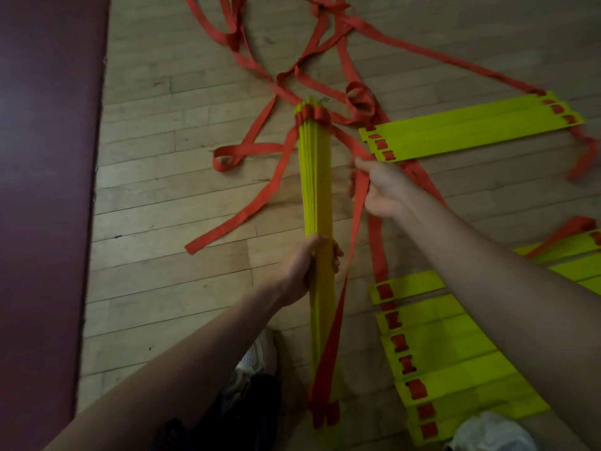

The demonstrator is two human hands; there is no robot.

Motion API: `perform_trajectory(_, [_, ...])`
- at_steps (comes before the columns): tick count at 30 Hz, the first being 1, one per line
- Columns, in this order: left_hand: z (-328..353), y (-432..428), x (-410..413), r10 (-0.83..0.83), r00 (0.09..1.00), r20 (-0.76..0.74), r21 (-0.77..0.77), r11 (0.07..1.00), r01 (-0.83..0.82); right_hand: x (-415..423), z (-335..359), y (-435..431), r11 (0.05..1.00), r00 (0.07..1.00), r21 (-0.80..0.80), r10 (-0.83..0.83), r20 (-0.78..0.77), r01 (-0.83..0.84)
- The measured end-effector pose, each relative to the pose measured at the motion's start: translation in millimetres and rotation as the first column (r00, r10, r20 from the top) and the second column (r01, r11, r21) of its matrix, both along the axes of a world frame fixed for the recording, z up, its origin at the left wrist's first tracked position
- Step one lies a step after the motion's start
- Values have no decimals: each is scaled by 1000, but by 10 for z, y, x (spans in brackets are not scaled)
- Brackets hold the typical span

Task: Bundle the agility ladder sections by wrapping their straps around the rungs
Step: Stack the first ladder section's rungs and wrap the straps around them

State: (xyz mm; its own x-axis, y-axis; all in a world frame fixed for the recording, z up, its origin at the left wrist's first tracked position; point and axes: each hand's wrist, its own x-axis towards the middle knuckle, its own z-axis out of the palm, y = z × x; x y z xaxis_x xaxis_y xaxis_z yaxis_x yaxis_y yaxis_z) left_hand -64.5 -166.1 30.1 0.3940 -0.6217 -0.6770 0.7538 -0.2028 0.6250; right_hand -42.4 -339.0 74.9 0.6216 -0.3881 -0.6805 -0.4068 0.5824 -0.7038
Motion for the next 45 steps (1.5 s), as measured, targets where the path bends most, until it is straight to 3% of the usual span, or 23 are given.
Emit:
perform_trajectory(4, [-17,-46,-92,-54,997,-59,-39,998,52,121,66,0,993,996,-116,-9,93,20])
perform_trajectory(10, [68,-43,-15,-201,979,-44,-65,978,198,136,-9,-35,972,994,-234,30,109,-4])
perform_trajectory(16, [180,-189,46,-91,996,22,-15,996,91,108,-31,2,992,984,-79,-86,158,100])
perform_trajectory(21, [428,-439,403,67,992,103,-12,998,-66,74,-10,40,999,989,-47,-2,145,9])
perform_trajectory(26, [469,-383,500,15,997,73,15,1000,-17,158,228,-223,986,959,-17,-156,238,165])
perform_trajectory(31, [511,-338,388,-78,996,34,35,996,77,244,462,-308,987,976,-111,-91,199,115])
perform_trajectory(38, [632,-505,378,-185,970,158,45,983,180,344,656,-261,959,963,-269,-8,270,83])
perform_trajectory(42, [598,-592,359,-89,950,299,9,996,90,325,601,-219,965,964,-253,9,266,61])
perform_trajectory(45, [585,-618,450,-18,964,266,-35,999,29,314,581,-211,945,972,-328,89,216,-13])
